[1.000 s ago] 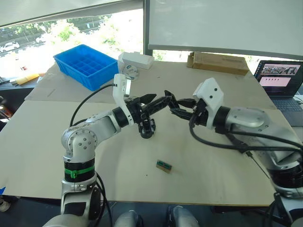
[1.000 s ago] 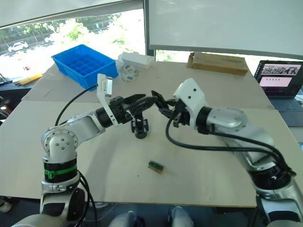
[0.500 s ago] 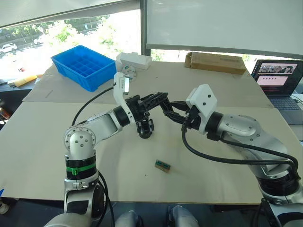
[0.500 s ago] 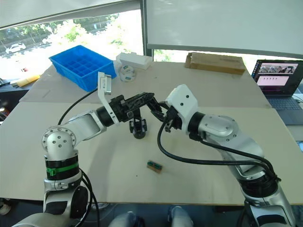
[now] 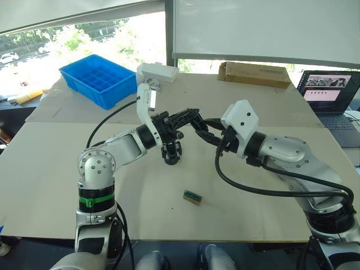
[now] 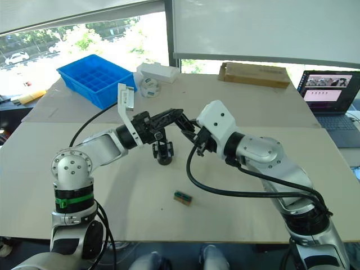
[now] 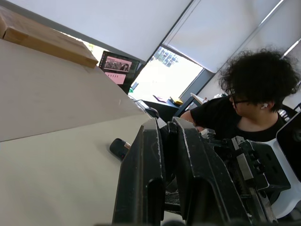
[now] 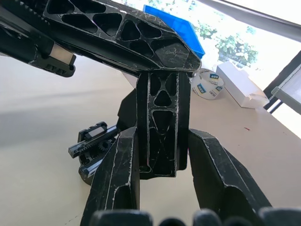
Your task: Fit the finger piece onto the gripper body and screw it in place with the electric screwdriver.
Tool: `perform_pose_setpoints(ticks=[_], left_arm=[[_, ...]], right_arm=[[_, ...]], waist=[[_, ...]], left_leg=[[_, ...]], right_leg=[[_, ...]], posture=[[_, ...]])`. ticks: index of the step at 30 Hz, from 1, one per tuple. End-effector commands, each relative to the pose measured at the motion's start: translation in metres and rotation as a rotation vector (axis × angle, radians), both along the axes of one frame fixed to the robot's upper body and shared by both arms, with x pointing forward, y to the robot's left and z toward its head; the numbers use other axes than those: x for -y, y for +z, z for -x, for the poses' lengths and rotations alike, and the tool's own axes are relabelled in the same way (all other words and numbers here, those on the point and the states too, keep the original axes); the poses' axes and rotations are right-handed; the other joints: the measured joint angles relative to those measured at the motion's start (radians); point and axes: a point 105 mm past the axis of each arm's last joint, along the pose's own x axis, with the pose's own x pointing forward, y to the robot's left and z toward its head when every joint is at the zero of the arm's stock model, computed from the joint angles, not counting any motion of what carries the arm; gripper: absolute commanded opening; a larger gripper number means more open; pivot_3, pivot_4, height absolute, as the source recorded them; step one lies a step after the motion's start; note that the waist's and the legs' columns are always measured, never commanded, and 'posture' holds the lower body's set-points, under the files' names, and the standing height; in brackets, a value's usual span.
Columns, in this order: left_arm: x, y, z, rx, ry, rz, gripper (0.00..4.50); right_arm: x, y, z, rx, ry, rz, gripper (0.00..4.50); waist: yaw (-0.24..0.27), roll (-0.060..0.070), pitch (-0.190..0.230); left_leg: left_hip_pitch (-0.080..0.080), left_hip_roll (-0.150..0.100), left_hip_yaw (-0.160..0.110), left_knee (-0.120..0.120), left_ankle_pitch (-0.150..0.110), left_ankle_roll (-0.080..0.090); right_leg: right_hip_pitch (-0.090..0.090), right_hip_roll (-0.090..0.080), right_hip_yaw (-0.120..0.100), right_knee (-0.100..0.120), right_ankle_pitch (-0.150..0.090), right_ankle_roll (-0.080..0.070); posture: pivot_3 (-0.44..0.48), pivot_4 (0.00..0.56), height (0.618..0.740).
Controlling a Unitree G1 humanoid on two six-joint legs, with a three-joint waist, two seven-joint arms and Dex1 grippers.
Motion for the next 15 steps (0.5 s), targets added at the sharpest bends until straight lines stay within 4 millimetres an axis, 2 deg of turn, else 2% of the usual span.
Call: perform_pose_setpoints(ticks=[1, 3, 5, 10, 13, 15], left_arm=[[-0.011, 0.012, 0.003, 0.126, -0.056, -0.090, 0.00], [-0.017, 0.012, 0.003, 0.158, -0.099, -0.144, 0.00], [-0.019, 0.014, 0.006, 0.185, -0.159, -0.182, 0.00], [-0.016, 0.024, 0.030, 0.265, -0.404, -0.277, 0.00], [-0.014, 0.027, 0.042, 0.271, -0.523, -0.293, 0.00], [-0.013, 0.028, 0.050, 0.268, -0.598, -0.300, 0.00]], right_arm=[[0.005, 0.026, 0.013, -0.030, 0.083, -0.088, 2.84], [0.005, 0.031, 0.021, -0.117, 0.160, -0.119, 3.49], [0.009, 0.037, 0.026, -0.210, 0.231, -0.148, 3.49], [0.018, 0.053, 0.030, -0.466, 0.409, -0.227, 3.49], [0.013, 0.055, 0.042, -0.532, 0.548, -0.171, 3.49], [0.009, 0.055, 0.041, -0.559, 0.583, -0.149, 3.49]], waist=[[-0.004, 0.000, 0.000], [-0.008, 0.000, 0.000], [-0.009, 0.000, 0.000], [-0.010, 0.000, 0.000], [-0.009, 0.000, 0.000], [-0.010, 0.000, 0.000]], left_leg=[[0.001, 0.000, 0.000, 0.000, 0.000, 0.000], [0.001, 0.000, 0.000, -0.001, 0.000, -0.001], [0.001, 0.000, 0.000, 0.000, 0.000, -0.001], [0.001, 0.000, 0.000, -0.001, 0.000, -0.001], [0.001, 0.000, 0.001, -0.001, 0.000, -0.001], [0.001, 0.000, 0.001, -0.001, 0.000, -0.001]], right_leg=[[0.000, 0.000, 0.000, 0.000, 0.000, 0.000], [0.000, 0.001, 0.000, 0.000, 0.000, 0.000], [0.000, 0.001, 0.000, 0.001, 0.000, -0.001], [0.000, 0.001, 0.000, 0.000, 0.000, -0.001], [0.000, 0.001, 0.000, 0.000, 0.000, -0.001], [0.000, 0.001, 0.000, 0.000, 0.000, -0.001]], posture=[[0.000, 0.150, 0.738], [0.000, 0.150, 0.738], [0.000, 0.150, 0.738], [0.000, 0.150, 0.738], [0.000, 0.150, 0.738], [0.000, 0.150, 0.738]])
